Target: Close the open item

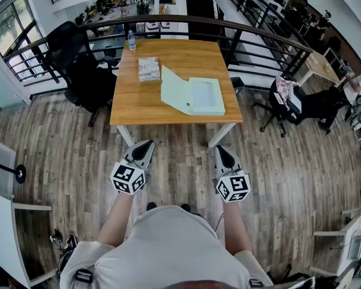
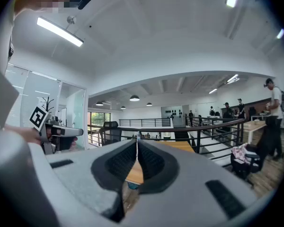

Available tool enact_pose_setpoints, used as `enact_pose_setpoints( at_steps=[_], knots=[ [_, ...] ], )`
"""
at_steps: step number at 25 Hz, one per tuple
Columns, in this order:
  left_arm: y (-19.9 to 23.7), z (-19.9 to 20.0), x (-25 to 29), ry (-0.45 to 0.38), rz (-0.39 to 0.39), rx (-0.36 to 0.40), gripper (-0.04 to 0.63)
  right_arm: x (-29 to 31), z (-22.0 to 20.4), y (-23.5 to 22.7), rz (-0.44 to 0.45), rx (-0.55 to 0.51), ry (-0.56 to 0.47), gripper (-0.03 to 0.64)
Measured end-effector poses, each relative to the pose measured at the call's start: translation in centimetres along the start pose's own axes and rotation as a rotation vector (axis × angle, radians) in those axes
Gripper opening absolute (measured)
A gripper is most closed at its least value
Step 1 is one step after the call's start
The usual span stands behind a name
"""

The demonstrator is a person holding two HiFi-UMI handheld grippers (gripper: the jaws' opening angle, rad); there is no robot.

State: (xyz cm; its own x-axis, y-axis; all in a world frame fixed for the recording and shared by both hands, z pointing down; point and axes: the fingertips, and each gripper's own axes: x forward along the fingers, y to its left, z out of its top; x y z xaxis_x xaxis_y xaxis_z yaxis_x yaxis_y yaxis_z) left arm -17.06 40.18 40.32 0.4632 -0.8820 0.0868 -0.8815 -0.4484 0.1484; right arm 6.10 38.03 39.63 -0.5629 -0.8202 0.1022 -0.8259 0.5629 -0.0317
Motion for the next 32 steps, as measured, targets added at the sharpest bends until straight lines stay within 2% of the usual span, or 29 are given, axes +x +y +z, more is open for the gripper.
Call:
enact_pose_setpoints(
  at_steps=[16, 22, 32],
  knots=[
    [-0.7, -0.1, -0.1, 0.006, -0.004, -0.007, -0.005, -0.3, 0.1, 0.0, 0.010, 0.016, -0.001, 0.011],
    [-0.7, 0.2, -0.1, -0.002, 0.029, -0.001, -0.003, -0.3, 0.3, -0.1, 0.031, 0.020, -0.007, 0.011],
    [-1.6, -0.3, 0.3, -0.005, 0.035, -0.012, 0.051, -0.5, -0.3, -0.9, 0.048, 0.038, 0.000, 0.011]
  ],
)
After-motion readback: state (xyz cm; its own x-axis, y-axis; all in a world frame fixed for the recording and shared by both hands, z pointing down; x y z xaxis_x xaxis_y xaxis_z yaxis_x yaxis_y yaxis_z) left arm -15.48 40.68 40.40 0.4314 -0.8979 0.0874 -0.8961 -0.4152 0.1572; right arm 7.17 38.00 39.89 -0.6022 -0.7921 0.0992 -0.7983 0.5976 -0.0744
